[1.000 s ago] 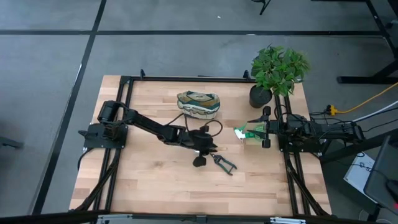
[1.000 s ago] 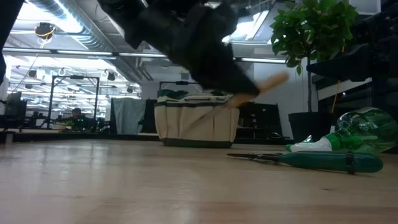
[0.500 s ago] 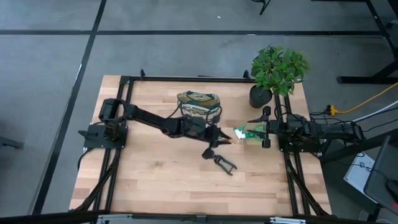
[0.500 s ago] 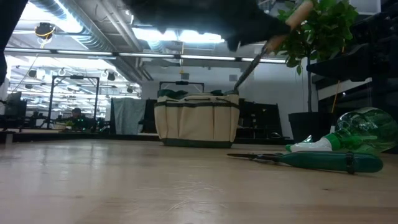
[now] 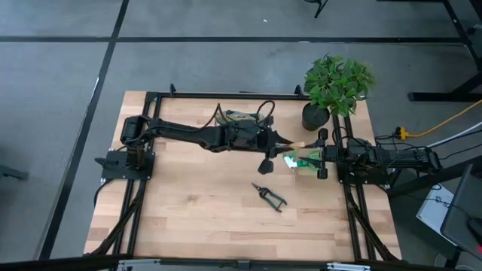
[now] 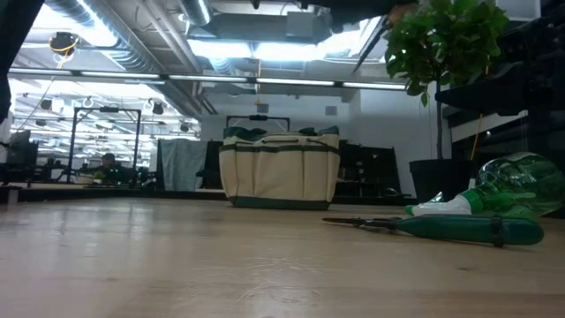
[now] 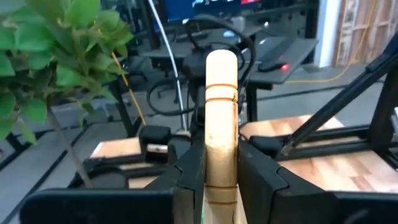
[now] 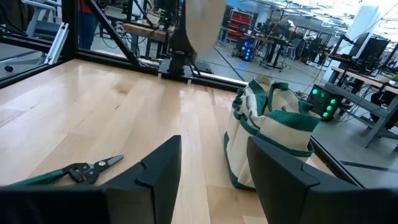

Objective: Pick & Place Garden tools in Gardening bag
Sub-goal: Put the brown trowel into the light brown gardening bag

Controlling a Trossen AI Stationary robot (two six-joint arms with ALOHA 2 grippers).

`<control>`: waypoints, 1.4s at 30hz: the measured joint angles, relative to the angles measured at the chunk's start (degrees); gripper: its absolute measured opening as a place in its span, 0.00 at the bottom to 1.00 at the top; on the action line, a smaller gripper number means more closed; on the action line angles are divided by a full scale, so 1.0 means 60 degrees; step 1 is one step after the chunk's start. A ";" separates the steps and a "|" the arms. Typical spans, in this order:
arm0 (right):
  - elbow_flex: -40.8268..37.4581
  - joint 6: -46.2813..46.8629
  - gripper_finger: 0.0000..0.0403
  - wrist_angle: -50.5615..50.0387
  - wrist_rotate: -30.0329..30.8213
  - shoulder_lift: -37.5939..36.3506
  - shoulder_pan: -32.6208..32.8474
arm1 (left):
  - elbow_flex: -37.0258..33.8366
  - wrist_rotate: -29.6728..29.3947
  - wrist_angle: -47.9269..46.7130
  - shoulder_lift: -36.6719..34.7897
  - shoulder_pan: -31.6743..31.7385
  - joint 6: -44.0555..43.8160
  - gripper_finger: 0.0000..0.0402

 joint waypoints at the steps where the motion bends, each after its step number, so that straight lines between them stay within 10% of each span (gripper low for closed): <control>1: 0.0000 -0.0003 0.46 0.0001 -0.0001 0.0000 0.0001 | 0.0007 -0.0014 -0.0100 0.0000 -0.0020 0.0000 0.16; 25: 0.0000 0.0000 0.46 0.0000 -0.0005 -0.0002 -0.0003 | 0.0000 -0.1770 -0.3033 -0.0019 0.1206 -0.0728 0.16; 42: 0.0000 -0.0003 0.46 -0.0002 -0.0005 0.0000 -0.0003 | -0.0379 -0.1552 -0.2265 -0.0031 0.1937 0.0748 0.16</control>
